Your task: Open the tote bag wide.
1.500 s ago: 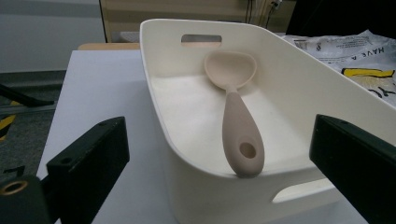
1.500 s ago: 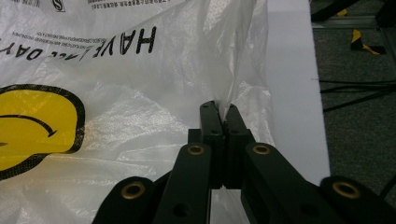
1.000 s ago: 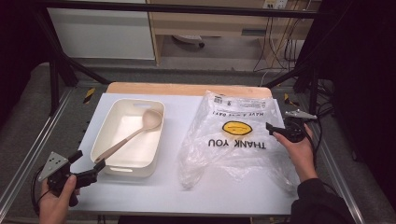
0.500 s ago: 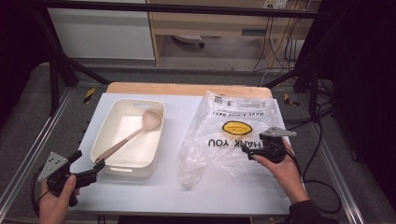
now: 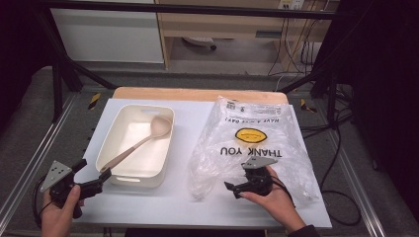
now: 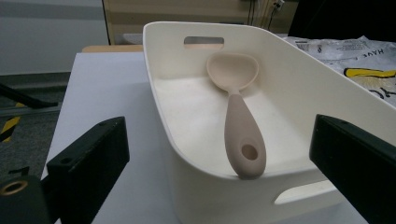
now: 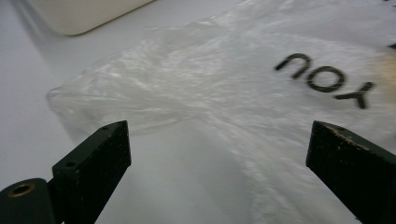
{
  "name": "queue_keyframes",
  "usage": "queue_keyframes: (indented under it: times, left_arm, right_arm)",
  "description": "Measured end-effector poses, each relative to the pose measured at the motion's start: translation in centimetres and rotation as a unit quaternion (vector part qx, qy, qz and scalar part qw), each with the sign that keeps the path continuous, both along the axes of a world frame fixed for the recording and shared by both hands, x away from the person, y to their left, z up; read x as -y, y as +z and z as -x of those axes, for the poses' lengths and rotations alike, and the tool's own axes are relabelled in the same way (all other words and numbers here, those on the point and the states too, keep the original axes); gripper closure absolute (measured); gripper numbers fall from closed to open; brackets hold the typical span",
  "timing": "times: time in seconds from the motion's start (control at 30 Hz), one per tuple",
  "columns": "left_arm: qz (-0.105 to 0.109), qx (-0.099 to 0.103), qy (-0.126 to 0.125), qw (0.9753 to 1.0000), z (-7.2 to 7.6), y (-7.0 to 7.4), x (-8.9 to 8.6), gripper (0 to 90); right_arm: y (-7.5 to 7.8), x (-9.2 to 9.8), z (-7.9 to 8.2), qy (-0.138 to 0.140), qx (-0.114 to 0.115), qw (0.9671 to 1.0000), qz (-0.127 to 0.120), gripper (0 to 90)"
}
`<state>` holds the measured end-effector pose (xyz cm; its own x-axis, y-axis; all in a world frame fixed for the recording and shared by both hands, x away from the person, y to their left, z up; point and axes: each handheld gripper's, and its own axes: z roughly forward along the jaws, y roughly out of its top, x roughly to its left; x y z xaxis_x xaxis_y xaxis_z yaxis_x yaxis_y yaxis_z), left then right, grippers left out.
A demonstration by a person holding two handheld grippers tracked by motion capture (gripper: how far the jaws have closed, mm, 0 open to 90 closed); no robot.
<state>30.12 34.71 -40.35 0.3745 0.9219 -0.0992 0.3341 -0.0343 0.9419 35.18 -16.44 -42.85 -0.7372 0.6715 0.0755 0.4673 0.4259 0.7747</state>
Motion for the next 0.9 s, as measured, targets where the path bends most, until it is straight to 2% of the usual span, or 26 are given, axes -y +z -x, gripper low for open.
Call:
queue_keyframes:
  times: [0.23,0.33,0.43,0.5,0.57,0.67,0.73,0.83,0.9]
  left_arm:
    - [-0.001,0.001,0.0,1.0,0.0,0.0,0.0,4.7]
    - [-0.001,0.001,0.001,1.0,0.0,0.0,0.0,4.7]
    - [-0.002,0.0,0.0,1.0,0.0,0.0,0.0,4.7]
    - [-0.004,0.001,-0.001,1.0,0.0,0.0,0.0,4.7]
    - [-0.003,0.001,-0.001,1.0,0.0,0.0,0.1,4.7]
    - [-0.003,0.001,-0.002,1.0,0.0,0.0,0.0,4.7]
    - [-0.005,0.001,-0.002,1.0,0.0,0.0,0.0,4.7]
    - [-0.004,0.001,-0.002,1.0,0.0,0.0,0.0,4.7]
    - [-0.005,0.0,-0.002,1.0,0.0,0.0,0.0,4.7]
  right_arm:
    - [-0.3,-4.7,1.3,0.06,0.009,0.9981,0.013,6.2]
    - [-0.3,-5.6,1.5,0.068,0.011,0.9976,0.008,6.4]
    - [-0.4,-7.2,1.8,0.088,0.015,0.996,0.011,6.7]
    - [-0.7,-8.8,2.1,0.105,0.013,0.9942,0.021,8.7]
    - [-0.9,-9.2,2.1,0.111,0.013,0.9934,0.025,10.0]
    - [-1.6,-9.9,2.2,0.122,0.014,0.9914,0.047,19.7]
    - [-1.8,-10.0,2.2,0.128,0.017,0.9899,0.059,31.1]
    - [-1.9,-9.8,2.2,0.134,0.013,0.9893,0.055,48.7]
    - [-2.0,-9.7,2.0,0.133,0.014,0.9893,0.059,56.8]
